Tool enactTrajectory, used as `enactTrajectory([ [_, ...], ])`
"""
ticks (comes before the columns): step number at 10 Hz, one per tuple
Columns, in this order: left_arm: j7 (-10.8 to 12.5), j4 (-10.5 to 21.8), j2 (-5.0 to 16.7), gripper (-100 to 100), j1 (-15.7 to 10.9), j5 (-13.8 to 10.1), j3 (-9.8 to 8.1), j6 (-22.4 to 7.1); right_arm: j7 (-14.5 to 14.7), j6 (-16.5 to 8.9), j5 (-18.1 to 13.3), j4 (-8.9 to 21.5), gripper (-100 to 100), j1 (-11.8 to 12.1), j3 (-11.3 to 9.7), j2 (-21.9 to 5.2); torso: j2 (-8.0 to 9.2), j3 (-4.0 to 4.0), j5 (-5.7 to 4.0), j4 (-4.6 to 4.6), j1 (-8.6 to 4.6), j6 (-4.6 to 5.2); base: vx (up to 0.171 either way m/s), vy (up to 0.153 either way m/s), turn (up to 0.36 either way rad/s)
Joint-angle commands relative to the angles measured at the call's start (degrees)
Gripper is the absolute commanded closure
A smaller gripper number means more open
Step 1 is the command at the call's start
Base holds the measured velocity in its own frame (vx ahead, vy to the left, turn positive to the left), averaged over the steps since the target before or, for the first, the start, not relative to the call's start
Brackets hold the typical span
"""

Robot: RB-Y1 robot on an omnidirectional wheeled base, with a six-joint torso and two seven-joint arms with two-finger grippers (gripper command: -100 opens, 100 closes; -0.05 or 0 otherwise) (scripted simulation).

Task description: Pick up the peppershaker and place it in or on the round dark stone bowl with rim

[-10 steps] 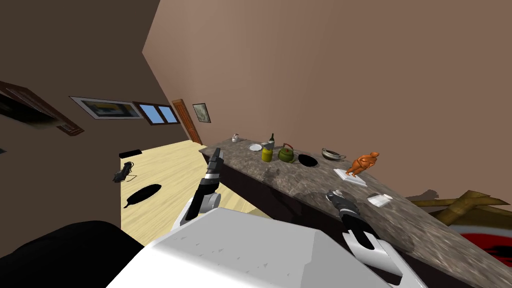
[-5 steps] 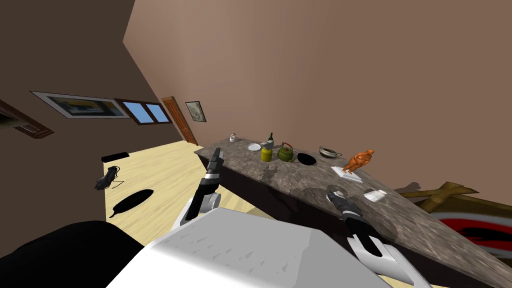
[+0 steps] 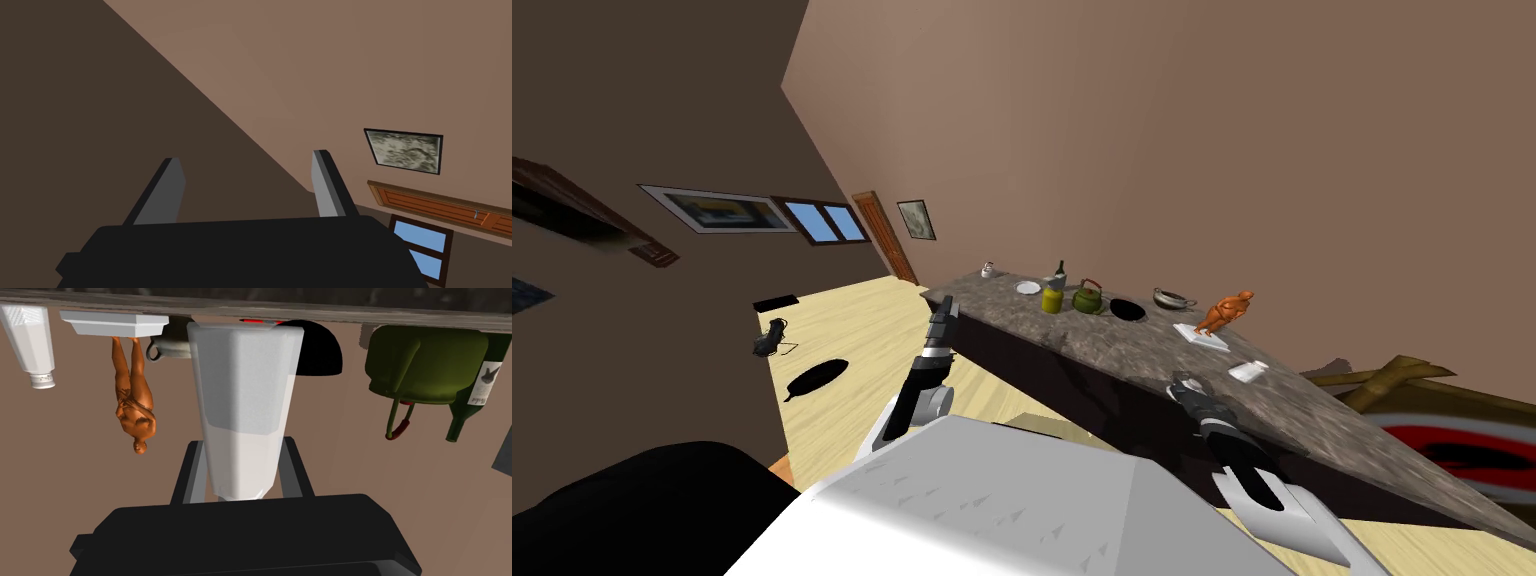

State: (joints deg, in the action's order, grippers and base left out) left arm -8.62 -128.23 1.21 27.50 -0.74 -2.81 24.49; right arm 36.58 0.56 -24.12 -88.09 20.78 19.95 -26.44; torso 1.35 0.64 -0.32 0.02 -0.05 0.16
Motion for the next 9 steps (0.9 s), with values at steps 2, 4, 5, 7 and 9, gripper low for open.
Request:
enactTrajectory([
  [2, 0.0, 0.0, 0.0, 0, 0.0, 0.0, 0.00, 0.0, -1.8, -0.6, 0.6, -0.1, 100, -0.8, -0.2, -2.5, 0.06, 0.04, 0.00, 0.02, 0.06, -0.01, -0.294, 0.083, 0.118],
  [4, 0.0, 0.0, 0.0, 0, 0.0, 0.0, 0.01, 0.0, -3.3, -1.4, 1.1, -0.1, 100, -1.5, -0.1, -4.7, -0.16, -0.07, 0.05, 0.00, 0.25, -0.11, -0.255, 0.069, 0.184],
  [5, 0.0, 0.0, 0.0, 0, 0.0, 0.0, 0.00, 0.0, -4.0, -2.0, 1.3, 0.1, 100, -1.9, 0.0, -5.8, -0.10, -0.04, 0.04, 0.01, 0.02, -0.11, -0.267, 0.052, 0.194],
  [7, 0.0, 0.0, 0.0, 0, 0.0, 0.0, 0.00, 0.0, -5.6, -3.5, 1.7, 0.6, 100, -2.9, 0.4, -8.0, -0.10, -0.04, 0.01, 0.01, -0.14, -0.08, -0.250, 0.008, 0.225],
  [9, 0.0, 0.0, 0.0, 0, 0.0, 0.0, -0.01, 0.0, -7.1, -5.5, 2.1, 1.3, 100, -3.9, 1.0, -10.1, -0.31, -0.15, -0.02, -0.03, -0.13, -0.10, -0.208, 0.039, 0.256],
])
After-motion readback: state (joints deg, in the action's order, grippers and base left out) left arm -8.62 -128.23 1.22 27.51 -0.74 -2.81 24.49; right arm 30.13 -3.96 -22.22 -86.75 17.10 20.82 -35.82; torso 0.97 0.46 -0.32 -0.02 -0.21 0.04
